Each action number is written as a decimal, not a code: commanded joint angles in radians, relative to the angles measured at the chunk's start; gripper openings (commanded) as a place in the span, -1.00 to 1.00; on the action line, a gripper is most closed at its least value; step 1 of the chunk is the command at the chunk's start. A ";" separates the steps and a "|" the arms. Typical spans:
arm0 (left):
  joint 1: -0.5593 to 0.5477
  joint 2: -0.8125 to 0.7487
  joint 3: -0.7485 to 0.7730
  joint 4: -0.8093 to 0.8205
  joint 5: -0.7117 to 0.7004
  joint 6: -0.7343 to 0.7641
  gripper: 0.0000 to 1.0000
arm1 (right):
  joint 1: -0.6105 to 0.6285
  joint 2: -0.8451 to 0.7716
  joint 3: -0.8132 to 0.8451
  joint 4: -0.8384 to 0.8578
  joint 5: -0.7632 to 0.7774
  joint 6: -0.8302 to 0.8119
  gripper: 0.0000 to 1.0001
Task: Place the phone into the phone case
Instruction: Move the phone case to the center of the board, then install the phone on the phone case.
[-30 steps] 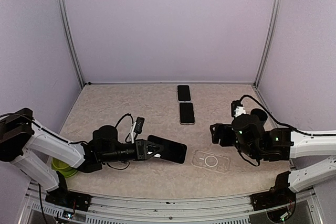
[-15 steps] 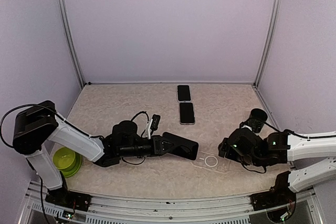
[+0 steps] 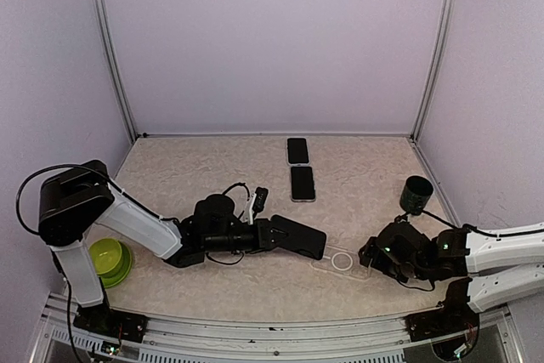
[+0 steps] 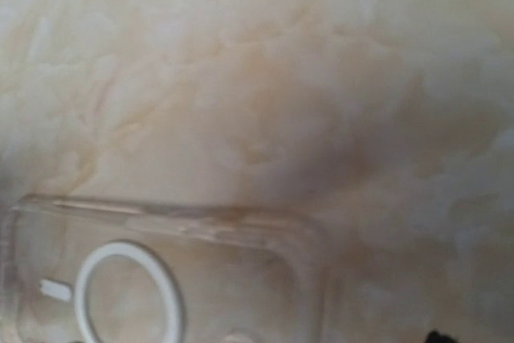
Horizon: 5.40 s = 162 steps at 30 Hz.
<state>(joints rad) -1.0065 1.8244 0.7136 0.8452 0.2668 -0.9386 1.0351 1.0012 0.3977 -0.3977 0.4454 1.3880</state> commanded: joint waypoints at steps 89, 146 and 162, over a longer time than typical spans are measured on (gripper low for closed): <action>-0.037 0.157 0.121 -0.024 -0.136 -0.245 -1.00 | -0.035 0.379 -0.002 0.695 -0.262 -0.151 0.82; -0.030 0.323 0.199 -0.058 0.051 -0.359 -1.00 | -0.035 0.441 0.040 0.682 -0.257 -0.243 0.86; -0.037 0.376 0.143 0.056 0.058 -0.385 -1.00 | -0.036 0.478 0.052 0.779 -0.336 -0.271 0.87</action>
<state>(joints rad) -1.0157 2.1502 0.8948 0.9318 0.2825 -1.3361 0.9970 1.4536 0.4343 0.3317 0.2165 1.1114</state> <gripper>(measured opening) 0.075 0.936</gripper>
